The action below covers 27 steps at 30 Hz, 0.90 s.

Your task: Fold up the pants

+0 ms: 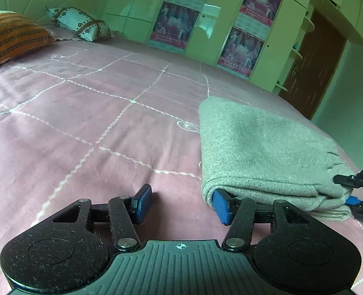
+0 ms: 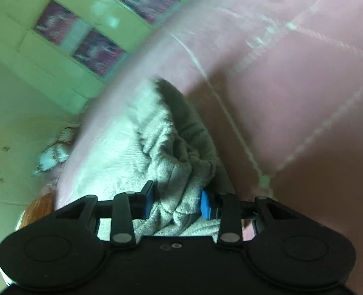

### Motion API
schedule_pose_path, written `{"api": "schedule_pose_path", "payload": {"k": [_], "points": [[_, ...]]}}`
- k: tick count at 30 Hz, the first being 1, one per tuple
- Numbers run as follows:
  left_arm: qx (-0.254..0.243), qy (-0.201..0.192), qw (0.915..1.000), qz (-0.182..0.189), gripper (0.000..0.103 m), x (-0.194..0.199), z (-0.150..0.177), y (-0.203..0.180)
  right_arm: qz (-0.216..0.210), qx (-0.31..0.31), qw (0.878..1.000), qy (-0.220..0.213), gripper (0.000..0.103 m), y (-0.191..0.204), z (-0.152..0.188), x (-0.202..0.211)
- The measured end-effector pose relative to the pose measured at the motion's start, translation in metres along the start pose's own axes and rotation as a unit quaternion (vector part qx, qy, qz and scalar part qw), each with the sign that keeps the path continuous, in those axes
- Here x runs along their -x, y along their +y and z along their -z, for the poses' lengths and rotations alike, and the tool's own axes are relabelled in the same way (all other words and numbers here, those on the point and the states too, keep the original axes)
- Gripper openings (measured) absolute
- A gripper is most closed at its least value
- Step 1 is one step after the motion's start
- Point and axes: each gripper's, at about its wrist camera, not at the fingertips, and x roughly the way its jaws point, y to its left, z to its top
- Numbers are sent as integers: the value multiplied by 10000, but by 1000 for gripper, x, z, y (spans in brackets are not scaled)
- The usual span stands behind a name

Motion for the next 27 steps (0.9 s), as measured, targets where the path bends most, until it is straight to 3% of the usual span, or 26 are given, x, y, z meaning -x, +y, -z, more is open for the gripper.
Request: {"api": "schedule_pose_path", "payload": {"k": [2, 5, 6, 9, 11, 12, 14, 16, 17, 23, 27], "points": [[36, 7, 10000, 8, 55, 1, 3, 0, 34, 178, 9998, 46, 32, 3, 1, 2], [-13, 89, 9999, -47, 55, 8, 1, 2, -184, -249, 9994, 130, 33, -11, -7, 6], [-4, 55, 9997, -257, 55, 15, -1, 7, -258, -380, 9988, 149, 34, -17, -9, 11], [479, 62, 9979, -424, 55, 32, -5, 40, -234, -467, 9985, -178, 43, -24, -9, 28], [838, 85, 9963, -186, 55, 34, -13, 53, 108, -354, 9980, -519, 56, -28, -7, 44], [959, 95, 9953, 8, 55, 30, -17, 55, 31, -353, 9974, -629, 63, -33, -7, 52], [1083, 122, 9926, 538, 56, 14, -28, 52, -72, -371, 9974, -613, 64, -38, -8, 55], [1228, 384, 9862, 1039, 70, -12, -40, 42, -92, -218, 9985, -491, 64, -36, -9, 50], [1311, 574, 9817, 1256, 71, -28, -45, 36, -146, -137, 9987, -459, 65, -35, -10, 48], [1785, 1207, 9587, 1858, 71, -99, -60, 23, -272, -27, 9995, -179, 70, -28, -22, 22], [2136, 1335, 9422, 2211, 70, -125, -56, 26, -341, -41, 9994, 59, 74, -27, -30, 0]]}}
